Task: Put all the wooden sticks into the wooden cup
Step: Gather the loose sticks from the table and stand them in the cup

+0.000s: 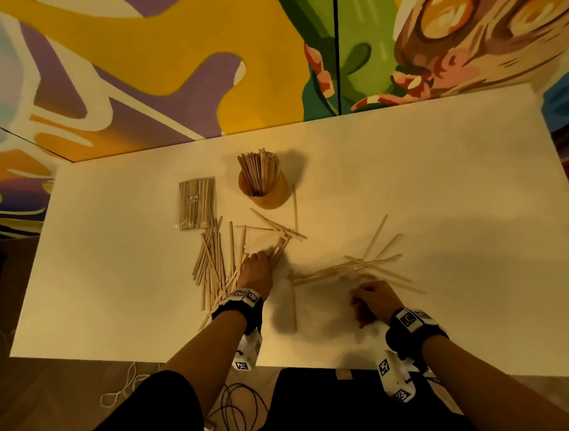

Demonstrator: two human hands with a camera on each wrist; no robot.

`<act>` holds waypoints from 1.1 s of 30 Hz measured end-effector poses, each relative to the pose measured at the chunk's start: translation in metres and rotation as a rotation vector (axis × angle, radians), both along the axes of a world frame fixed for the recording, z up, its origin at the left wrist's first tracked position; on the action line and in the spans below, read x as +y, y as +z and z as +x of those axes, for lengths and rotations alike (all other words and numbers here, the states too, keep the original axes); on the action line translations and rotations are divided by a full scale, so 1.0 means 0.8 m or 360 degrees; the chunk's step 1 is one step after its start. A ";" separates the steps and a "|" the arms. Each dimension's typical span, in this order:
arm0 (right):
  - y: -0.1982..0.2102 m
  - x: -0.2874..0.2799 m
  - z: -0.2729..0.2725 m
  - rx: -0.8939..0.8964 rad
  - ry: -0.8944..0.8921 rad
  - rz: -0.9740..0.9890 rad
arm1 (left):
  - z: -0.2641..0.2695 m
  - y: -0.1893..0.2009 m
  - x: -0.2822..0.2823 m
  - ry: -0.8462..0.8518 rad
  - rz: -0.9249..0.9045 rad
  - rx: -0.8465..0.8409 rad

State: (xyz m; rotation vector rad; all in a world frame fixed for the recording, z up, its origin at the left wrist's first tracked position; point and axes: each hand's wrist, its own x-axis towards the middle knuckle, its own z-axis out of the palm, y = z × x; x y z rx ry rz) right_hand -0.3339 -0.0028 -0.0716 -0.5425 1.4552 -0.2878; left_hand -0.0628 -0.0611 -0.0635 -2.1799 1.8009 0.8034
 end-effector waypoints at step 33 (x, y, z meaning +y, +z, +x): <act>0.087 -0.048 0.088 -0.0243 0.0363 -0.0431 | -0.002 0.089 -0.004 0.1264 -0.0186 0.1723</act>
